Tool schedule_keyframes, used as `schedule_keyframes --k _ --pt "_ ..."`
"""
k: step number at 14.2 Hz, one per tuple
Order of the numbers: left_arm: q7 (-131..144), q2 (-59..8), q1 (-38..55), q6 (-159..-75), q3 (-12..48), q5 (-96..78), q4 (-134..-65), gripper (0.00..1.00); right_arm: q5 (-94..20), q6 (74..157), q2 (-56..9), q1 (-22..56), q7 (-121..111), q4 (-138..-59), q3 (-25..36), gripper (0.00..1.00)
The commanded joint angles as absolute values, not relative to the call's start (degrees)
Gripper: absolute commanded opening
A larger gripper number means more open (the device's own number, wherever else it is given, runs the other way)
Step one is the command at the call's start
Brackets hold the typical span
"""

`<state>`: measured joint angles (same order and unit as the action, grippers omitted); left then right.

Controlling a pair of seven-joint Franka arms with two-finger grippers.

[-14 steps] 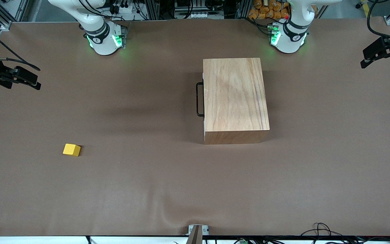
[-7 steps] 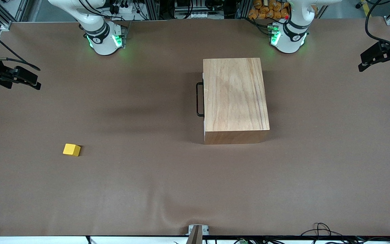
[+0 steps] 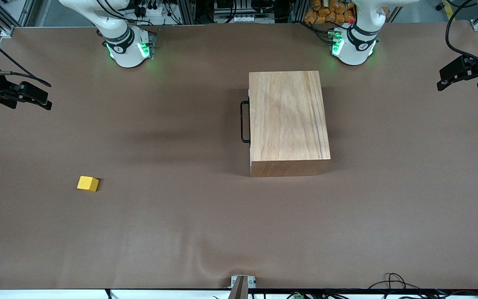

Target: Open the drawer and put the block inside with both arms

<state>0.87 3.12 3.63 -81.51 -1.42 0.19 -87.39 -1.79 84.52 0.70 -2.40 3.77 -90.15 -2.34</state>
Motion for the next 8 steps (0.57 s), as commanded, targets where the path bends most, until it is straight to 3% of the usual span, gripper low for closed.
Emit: schedule_keyframes --k 1,8 --pt "1.6 1.5 4.9 -81.2 -1.7 -0.4 -86.0 1.00 -0.9 84.7 1.3 -3.1 3.7 -90.9 -3.1 1.00" --pt "13.6 -3.1 8.7 -82.7 1.1 -0.4 -83.2 1.00 -0.9 84.5 1.2 -3.3 3.3 -91.1 -3.0 1.00"
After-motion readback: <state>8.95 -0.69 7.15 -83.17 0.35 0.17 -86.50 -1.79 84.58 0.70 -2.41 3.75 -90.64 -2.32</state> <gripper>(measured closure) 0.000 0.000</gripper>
